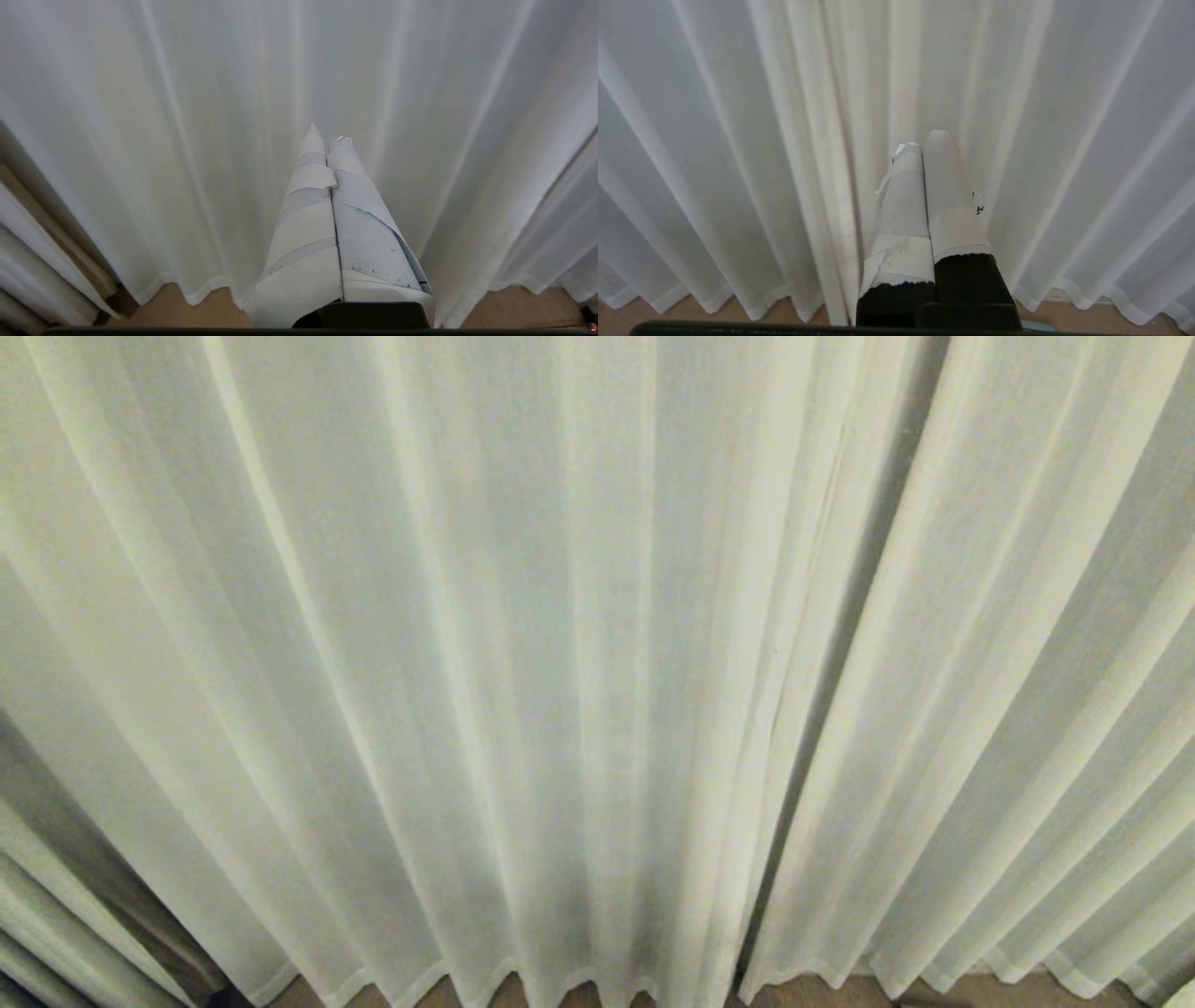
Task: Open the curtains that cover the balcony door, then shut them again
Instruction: Close the outer curtains on both sides
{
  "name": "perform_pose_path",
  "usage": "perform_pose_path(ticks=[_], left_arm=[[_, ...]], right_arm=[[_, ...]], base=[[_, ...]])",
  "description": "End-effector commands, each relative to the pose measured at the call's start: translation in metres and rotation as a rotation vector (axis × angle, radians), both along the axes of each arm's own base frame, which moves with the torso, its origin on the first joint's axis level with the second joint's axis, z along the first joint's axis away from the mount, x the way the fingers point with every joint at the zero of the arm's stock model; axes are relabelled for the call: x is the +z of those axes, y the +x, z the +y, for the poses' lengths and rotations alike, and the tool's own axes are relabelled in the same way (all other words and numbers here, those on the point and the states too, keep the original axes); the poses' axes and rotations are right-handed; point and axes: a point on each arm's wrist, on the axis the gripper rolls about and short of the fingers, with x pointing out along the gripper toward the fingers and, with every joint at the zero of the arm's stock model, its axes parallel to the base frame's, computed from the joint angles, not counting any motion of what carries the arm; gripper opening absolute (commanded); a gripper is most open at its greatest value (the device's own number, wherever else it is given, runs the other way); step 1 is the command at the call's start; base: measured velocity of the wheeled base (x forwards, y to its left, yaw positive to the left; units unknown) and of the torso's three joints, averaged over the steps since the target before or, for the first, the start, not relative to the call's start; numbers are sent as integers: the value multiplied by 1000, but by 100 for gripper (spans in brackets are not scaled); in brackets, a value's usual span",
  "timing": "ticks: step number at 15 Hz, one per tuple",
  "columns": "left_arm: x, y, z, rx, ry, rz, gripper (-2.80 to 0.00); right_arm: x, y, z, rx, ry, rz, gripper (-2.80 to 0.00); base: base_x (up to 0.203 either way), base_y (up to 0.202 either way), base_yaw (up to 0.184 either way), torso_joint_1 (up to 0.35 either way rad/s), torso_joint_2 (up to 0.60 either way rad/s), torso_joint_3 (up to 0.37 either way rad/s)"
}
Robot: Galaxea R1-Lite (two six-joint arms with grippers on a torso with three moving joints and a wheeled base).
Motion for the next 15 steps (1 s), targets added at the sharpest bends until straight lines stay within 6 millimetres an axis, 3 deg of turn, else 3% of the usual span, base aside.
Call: perform_pose_path(ticks=[1,15], left_arm=[[0,0,0,2,0,-1,-280],[0,0,0,-4,-5,1,-280]], right_arm=[[0,0,0,0,0,-1,-280],[0,0,0,1,6,0,-280]], base=[[0,180,-4,-2,0,8],[0,186,-2,3,5,2]])
